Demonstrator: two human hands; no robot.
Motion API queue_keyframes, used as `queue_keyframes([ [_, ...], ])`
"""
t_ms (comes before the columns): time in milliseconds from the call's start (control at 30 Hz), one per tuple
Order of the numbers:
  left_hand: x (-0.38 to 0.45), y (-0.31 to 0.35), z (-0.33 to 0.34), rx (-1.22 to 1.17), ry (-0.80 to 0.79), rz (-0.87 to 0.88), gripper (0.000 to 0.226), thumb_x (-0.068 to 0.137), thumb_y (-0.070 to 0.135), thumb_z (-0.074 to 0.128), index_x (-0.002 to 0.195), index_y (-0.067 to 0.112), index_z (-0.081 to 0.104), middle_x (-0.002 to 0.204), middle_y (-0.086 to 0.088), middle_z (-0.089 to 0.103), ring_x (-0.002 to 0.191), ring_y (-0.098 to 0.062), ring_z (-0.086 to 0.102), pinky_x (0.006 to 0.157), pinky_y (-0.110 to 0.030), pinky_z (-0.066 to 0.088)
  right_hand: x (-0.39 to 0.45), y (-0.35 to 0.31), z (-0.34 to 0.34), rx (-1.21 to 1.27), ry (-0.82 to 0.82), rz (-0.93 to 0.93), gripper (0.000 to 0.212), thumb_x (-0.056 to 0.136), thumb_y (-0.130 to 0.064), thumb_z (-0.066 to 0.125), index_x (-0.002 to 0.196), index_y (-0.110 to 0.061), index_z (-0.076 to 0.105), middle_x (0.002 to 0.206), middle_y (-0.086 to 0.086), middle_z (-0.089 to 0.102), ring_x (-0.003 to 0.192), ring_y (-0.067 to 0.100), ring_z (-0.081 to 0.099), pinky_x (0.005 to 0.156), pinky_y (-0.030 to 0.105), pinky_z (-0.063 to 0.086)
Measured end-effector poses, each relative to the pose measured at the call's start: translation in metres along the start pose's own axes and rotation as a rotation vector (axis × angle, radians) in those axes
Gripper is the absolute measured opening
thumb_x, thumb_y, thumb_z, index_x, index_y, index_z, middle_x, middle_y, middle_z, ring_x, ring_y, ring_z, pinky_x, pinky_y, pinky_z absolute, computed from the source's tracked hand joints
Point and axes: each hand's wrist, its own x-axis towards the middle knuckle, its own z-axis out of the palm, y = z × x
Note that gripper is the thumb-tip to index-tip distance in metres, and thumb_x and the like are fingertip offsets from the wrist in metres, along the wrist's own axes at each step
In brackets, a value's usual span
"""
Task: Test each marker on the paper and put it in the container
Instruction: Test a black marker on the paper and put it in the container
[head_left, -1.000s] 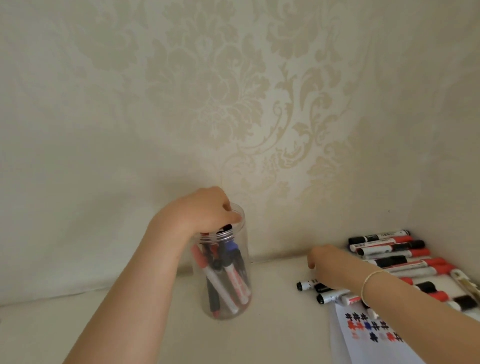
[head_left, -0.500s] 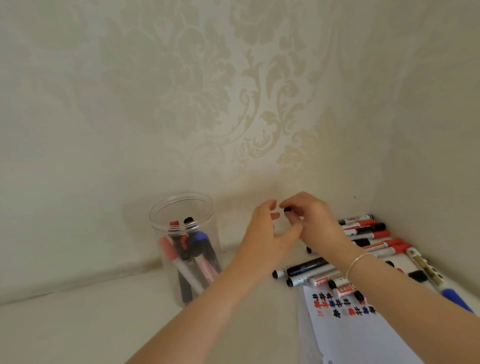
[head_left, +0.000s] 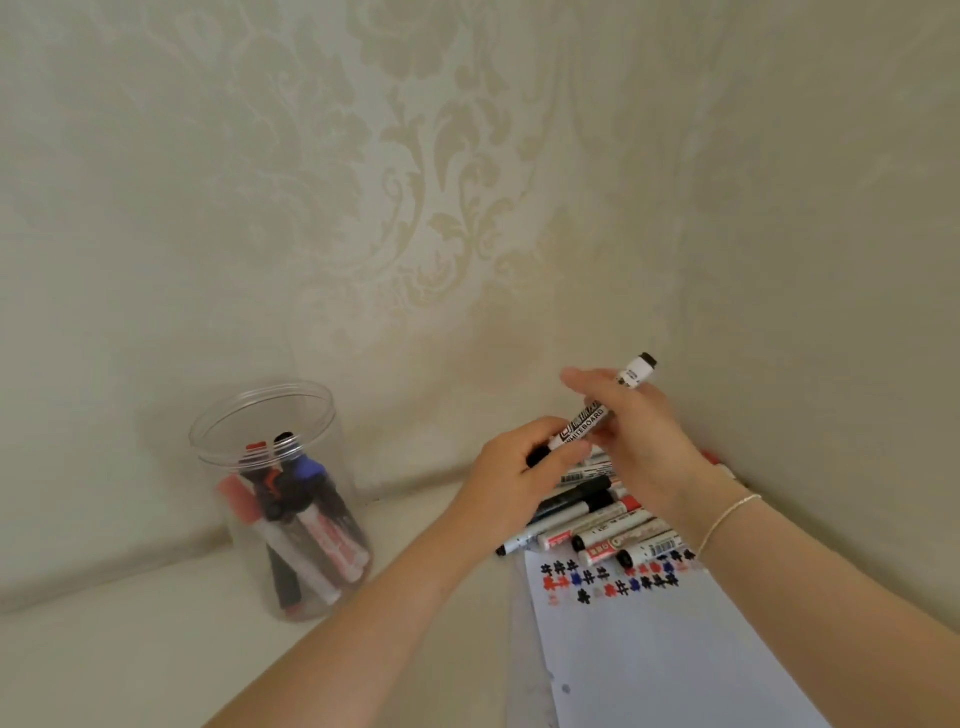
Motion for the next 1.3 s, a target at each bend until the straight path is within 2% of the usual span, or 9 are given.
queue_keyframes([
  [100, -0.001, 0.002, 0.014, -0.004, -0.120, -0.028, 0.029, 0.095, 0.037, 0.054, 0.117, 0.020, 0.063, 0.085, 0.012, 0.067, 0.072, -0.002, 0.060, 0.071, -0.022, 0.049, -0.008, 0.011, -0.018, -0.246, -0.040, 0.106, 0.025, 0.076, -0.015, 0.074, 0.067, -0.015, 0.051, 0.056, 0.002, 0.043, 0.046, 0.015, 0.035, 0.040, 0.023, 0.031],
  [167, -0.003, 0.003, 0.019, -0.013, -0.237, -0.120, 0.038, 0.095, 0.044, 0.052, 0.098, 0.008, 0.061, 0.070, -0.008, 0.058, 0.060, -0.010, 0.051, 0.060, -0.033, 0.046, -0.013, 0.011, -0.030, -0.313, 0.009, 0.081, 0.025, 0.080, -0.010, 0.069, 0.066, -0.012, 0.049, 0.049, 0.003, 0.042, 0.039, 0.015, 0.030, 0.038, 0.022, 0.023],
  [400, -0.017, 0.010, 0.039, -0.074, -0.330, -0.116, 0.043, 0.098, 0.038, 0.045, 0.072, 0.006, 0.056, 0.044, 0.015, 0.038, 0.041, -0.002, 0.032, 0.047, -0.013, 0.030, -0.039, -0.002, -0.061, -0.306, -0.288, 0.242, 0.016, 0.089, -0.013, 0.056, 0.078, -0.002, 0.062, 0.060, 0.011, 0.060, 0.046, 0.020, 0.055, 0.044, 0.023, 0.045],
  [500, -0.018, 0.011, 0.044, -0.116, -0.337, -0.156, 0.055, 0.091, 0.046, 0.049, 0.086, -0.008, 0.059, 0.043, 0.014, 0.036, 0.038, -0.002, 0.030, 0.044, -0.013, 0.028, -0.043, -0.006, -0.069, -0.267, -0.343, 0.230, 0.020, 0.091, -0.011, 0.052, 0.085, 0.004, 0.064, 0.071, 0.017, 0.063, 0.052, 0.021, 0.058, 0.051, 0.025, 0.051],
  [700, -0.020, 0.006, 0.049, 0.321, -0.299, -0.234, 0.057, 0.061, 0.076, 0.060, 0.089, 0.029, 0.044, 0.065, 0.013, 0.050, 0.054, -0.004, 0.042, 0.051, -0.021, 0.034, -0.038, 0.000, -0.102, -0.142, 0.009, 0.143, 0.022, 0.090, -0.025, 0.058, 0.079, -0.007, 0.064, 0.071, 0.010, 0.063, 0.054, 0.018, 0.056, 0.048, 0.026, 0.050],
  [833, -0.034, -0.001, 0.064, 0.636, -0.287, 0.017, 0.052, 0.070, 0.076, 0.056, 0.104, 0.037, 0.048, 0.063, 0.015, 0.048, 0.063, -0.003, 0.048, 0.060, -0.023, 0.034, -0.042, 0.024, -0.115, -0.095, 0.075, 0.191, 0.011, 0.086, -0.013, 0.064, 0.086, -0.003, 0.062, 0.077, 0.015, 0.065, 0.059, 0.021, 0.061, 0.053, 0.028, 0.054],
  [1033, -0.041, -0.009, 0.073, 0.733, -0.297, 0.181, 0.066, 0.076, 0.078, 0.047, 0.129, 0.039, 0.050, 0.072, 0.011, 0.061, 0.076, -0.005, 0.059, 0.065, -0.020, 0.036, -0.041, 0.054, -0.108, -0.334, 0.348, 0.030, 0.029, 0.079, 0.005, 0.058, 0.058, -0.008, 0.044, 0.052, 0.016, 0.057, 0.033, 0.015, 0.045, 0.034, 0.021, 0.035],
  [1167, -0.039, -0.011, 0.073, 0.748, -0.306, 0.156, 0.071, 0.073, 0.082, 0.044, 0.130, 0.038, 0.048, 0.059, 0.016, 0.042, 0.069, -0.001, 0.051, 0.067, -0.021, 0.042, -0.036, 0.062, -0.108, -0.476, 0.485, 0.011, 0.032, 0.078, -0.001, 0.057, 0.057, -0.014, 0.037, 0.051, 0.008, 0.045, 0.032, 0.004, 0.034, 0.033, 0.014, 0.029],
  [1300, -0.037, -0.014, 0.074, 0.775, -0.338, 0.130, 0.076, 0.071, 0.085, 0.040, 0.132, 0.039, 0.047, 0.075, 0.011, 0.063, 0.075, -0.005, 0.060, 0.072, -0.025, 0.048, -0.034, 0.065, -0.109, -0.505, 0.479, 0.004, 0.035, 0.078, -0.001, 0.057, 0.053, -0.013, 0.035, 0.049, 0.008, 0.047, 0.033, 0.005, 0.031, 0.035, 0.013, 0.028],
])
